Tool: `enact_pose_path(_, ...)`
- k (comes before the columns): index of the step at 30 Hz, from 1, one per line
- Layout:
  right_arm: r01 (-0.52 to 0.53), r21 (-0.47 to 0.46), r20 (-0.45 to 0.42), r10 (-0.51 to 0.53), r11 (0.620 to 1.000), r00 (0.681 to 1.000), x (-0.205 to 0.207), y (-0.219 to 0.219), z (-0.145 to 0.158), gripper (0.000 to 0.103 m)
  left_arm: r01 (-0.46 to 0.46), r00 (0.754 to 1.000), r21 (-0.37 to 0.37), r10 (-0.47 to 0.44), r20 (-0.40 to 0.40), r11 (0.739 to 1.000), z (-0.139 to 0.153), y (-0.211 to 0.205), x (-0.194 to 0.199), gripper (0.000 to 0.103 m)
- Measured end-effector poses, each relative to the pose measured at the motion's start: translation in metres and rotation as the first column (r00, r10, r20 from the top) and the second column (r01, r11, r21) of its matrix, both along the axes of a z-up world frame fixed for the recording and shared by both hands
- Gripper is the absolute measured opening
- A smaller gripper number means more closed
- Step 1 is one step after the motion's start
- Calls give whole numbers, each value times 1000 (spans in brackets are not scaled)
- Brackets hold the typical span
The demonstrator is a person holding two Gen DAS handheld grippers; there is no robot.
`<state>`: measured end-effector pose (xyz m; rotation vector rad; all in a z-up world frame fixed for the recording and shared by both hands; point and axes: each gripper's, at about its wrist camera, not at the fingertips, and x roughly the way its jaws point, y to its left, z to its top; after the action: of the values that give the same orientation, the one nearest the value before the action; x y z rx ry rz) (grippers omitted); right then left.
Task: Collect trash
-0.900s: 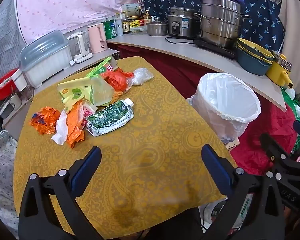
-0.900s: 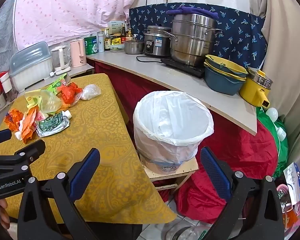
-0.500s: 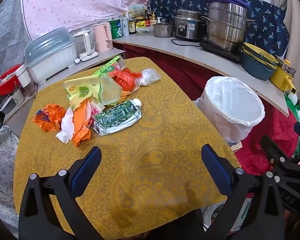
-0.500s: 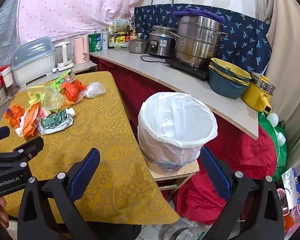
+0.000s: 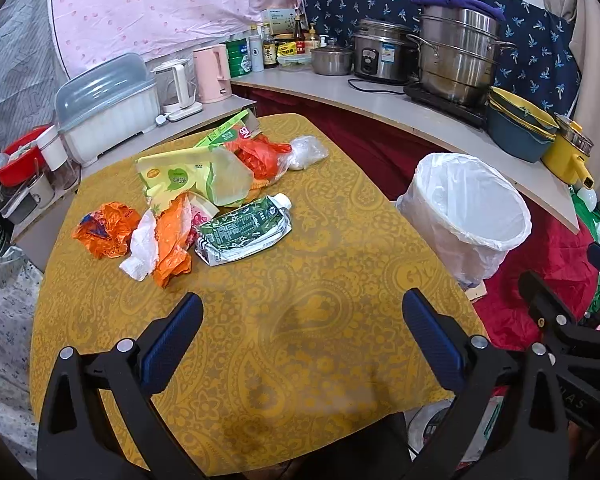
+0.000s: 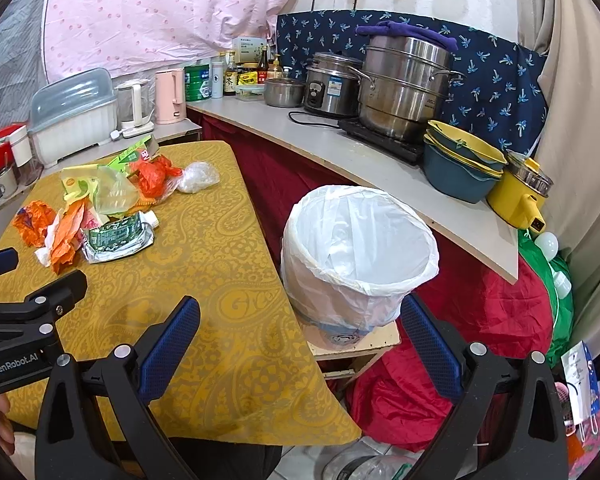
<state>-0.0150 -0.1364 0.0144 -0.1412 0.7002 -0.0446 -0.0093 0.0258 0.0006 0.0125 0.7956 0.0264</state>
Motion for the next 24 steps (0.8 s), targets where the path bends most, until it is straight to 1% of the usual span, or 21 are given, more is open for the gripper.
enact_pose_path(9,-34,-9,3,34,999,999,-4,9,0,96,-26,999,0,26,-19,1000,-1,7,-6,95)
enact_pose_path(24,-43,5,17,43,999,999,-7,9,0,96,-35,999,7,35,-11,999,2,7,-15,95)
